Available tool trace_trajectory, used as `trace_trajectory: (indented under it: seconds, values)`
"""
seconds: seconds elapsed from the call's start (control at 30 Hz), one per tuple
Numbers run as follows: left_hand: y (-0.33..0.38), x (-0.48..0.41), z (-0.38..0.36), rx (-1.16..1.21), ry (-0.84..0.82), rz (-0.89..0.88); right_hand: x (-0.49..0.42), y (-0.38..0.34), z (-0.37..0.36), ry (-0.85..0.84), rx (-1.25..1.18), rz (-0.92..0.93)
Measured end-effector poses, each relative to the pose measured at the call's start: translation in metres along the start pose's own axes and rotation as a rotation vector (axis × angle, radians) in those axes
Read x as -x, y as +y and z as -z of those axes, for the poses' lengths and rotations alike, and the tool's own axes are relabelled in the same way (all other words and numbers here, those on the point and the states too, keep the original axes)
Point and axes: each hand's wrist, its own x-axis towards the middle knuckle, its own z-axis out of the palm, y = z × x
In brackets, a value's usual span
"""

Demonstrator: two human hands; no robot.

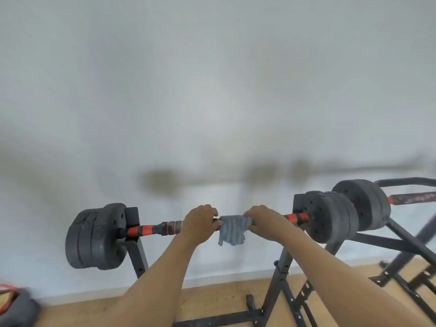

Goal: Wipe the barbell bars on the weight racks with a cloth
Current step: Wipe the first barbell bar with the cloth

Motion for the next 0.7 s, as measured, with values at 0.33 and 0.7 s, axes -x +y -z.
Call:
trace_trajectory:
  seconds: [0.33, 0.7]
  values:
    - [0.02, -0.005, -0.05, 0.338, 0.272, 0.263, -0.023, 0.052, -0.03, 0.155, -0.233, 0.155]
    - [0.066, -0.004, -0.033, 0.586, 0.285, 0.368, -0.05, 0.054, -0.004, 0.037, -0.451, 0.127]
